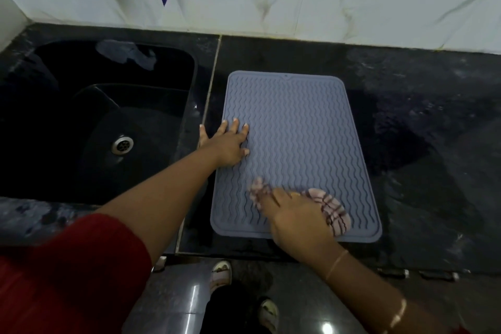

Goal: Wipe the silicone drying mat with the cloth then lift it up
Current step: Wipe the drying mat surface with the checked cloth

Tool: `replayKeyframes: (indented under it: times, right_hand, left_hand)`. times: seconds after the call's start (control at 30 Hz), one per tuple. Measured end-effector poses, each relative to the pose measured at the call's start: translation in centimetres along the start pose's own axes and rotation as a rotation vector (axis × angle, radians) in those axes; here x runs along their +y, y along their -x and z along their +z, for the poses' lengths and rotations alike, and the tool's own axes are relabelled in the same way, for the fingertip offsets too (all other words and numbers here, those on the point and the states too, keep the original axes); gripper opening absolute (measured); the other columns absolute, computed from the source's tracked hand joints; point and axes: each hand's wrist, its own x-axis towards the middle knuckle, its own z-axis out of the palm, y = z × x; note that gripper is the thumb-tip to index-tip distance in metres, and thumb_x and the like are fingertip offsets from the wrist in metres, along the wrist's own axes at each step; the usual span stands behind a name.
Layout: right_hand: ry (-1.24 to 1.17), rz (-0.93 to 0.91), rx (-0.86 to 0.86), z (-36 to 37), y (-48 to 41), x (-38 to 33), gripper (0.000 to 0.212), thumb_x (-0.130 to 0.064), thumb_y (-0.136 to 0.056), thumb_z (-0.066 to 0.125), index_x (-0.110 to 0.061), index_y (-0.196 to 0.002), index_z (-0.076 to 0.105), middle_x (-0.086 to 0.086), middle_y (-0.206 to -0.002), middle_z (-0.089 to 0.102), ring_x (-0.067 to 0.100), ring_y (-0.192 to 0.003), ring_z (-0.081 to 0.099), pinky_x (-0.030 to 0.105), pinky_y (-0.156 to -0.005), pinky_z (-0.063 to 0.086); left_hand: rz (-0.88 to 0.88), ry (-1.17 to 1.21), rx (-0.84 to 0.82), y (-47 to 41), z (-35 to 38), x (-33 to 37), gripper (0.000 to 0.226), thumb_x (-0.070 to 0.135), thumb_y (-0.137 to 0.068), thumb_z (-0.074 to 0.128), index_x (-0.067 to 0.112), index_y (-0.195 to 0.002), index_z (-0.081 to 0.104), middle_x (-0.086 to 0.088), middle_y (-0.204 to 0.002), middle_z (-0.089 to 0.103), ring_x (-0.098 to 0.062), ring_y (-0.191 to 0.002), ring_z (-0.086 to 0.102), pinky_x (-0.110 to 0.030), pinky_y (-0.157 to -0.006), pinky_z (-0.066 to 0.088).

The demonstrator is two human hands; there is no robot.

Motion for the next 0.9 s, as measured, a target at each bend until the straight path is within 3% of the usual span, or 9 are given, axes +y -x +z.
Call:
replayKeyframes:
  times: [0.13,0.23,0.3,0.47,0.57,0.67,0.73,0.8,0.9]
  right_hand:
    - [0.007,0.093,-0.068,0.1,-3.5,2.1,0.037,-0.014,-0.064,0.078,-0.014,-0.099,0.065,0.006,-0.083,0.062,0.024,-0.065,0.061,0.028,-0.043,0.044]
    - [-0.011,0.337,-0.163,0.3,-9.9,5.0,0.033,-0.013,-0.088,0.054,-0.009,-0.120,0.050,0.015,-0.113,0.056,0.033,-0.096,0.059,0.037,-0.068,0.050]
    - [-0.027,0.384,-0.203,1.2,-11.7,5.2,0.040,-0.012,-0.089,0.050,-0.007,-0.129,0.045,0.017,-0.122,0.052,0.034,-0.103,0.057,0.039,-0.076,0.049]
    - [0.129,0.113,-0.022,-0.1,-4.0,0.4,0.049,-0.009,-0.065,0.058,-0.003,-0.113,0.064,0.011,-0.087,0.066,0.024,-0.060,0.062,0.027,-0.043,0.045]
    - [0.039,-0.041,-0.025,-0.8,1.7,-2.3,0.051,-0.017,-0.062,0.067,-0.006,-0.111,0.065,0.009,-0.077,0.064,0.023,-0.050,0.056,0.028,-0.039,0.042]
    - [-0.027,0.009,-0.071,-0.6,1.2,-1.6,0.050,-0.020,-0.057,0.079,-0.014,-0.103,0.061,0.007,-0.074,0.063,0.023,-0.048,0.057,0.025,-0.037,0.041]
    - [-0.025,0.104,-0.110,-0.2,-2.4,0.9,0.042,-0.015,-0.064,0.076,-0.013,-0.103,0.061,0.011,-0.081,0.063,0.029,-0.059,0.062,0.028,-0.041,0.044]
    - [-0.020,0.227,-0.131,0.4,-6.9,3.9,0.028,-0.011,-0.084,0.059,-0.012,-0.112,0.055,0.015,-0.101,0.059,0.033,-0.084,0.062,0.036,-0.059,0.051]
    - [-0.077,0.336,-0.162,1.1,-10.1,5.3,0.034,-0.011,-0.092,0.046,-0.015,-0.126,0.046,0.015,-0.121,0.049,0.036,-0.103,0.055,0.041,-0.073,0.050]
  left_hand:
    - [-0.002,-0.044,0.026,-0.1,0.0,0.2,0.068,0.043,-0.101,0.034,0.027,-0.152,-0.007,0.000,-0.160,-0.016,-0.023,-0.147,-0.012,-0.061,-0.109,-0.014]
    - [-0.005,-0.022,0.017,-0.2,0.1,0.1,0.068,0.043,-0.100,0.035,0.028,-0.152,-0.006,0.001,-0.160,-0.015,-0.022,-0.147,-0.011,-0.061,-0.109,-0.014]
    - [-0.010,-0.002,0.018,-0.1,0.1,0.1,0.068,0.044,-0.100,0.035,0.029,-0.152,-0.006,0.002,-0.160,-0.015,-0.021,-0.147,-0.013,-0.061,-0.109,-0.015]
    - [0.009,0.041,0.053,0.0,0.6,-0.1,0.067,0.045,-0.100,0.033,0.028,-0.153,-0.005,0.003,-0.159,-0.016,-0.021,-0.147,-0.013,-0.061,-0.109,-0.014]
    - [0.007,0.050,0.047,0.1,0.6,-0.1,0.066,0.042,-0.101,0.033,0.027,-0.152,-0.006,0.003,-0.159,-0.017,-0.021,-0.147,-0.014,-0.061,-0.110,-0.015]
    - [0.014,0.056,0.046,0.0,0.6,-0.2,0.066,0.041,-0.101,0.034,0.027,-0.153,-0.006,0.003,-0.159,-0.017,-0.021,-0.147,-0.015,-0.061,-0.110,-0.015]
    - [0.020,0.038,0.052,0.0,0.5,-0.2,0.067,0.042,-0.101,0.034,0.027,-0.153,-0.005,0.002,-0.160,-0.016,-0.021,-0.147,-0.014,-0.061,-0.110,-0.015]
    - [0.016,0.025,0.049,0.0,0.4,-0.2,0.067,0.043,-0.101,0.035,0.027,-0.153,-0.004,0.002,-0.160,-0.015,-0.021,-0.147,-0.013,-0.061,-0.109,-0.015]
    - [0.003,0.023,0.053,0.0,0.4,-0.1,0.067,0.045,-0.100,0.035,0.029,-0.152,-0.004,0.004,-0.160,-0.015,-0.021,-0.147,-0.012,-0.062,-0.110,-0.015]
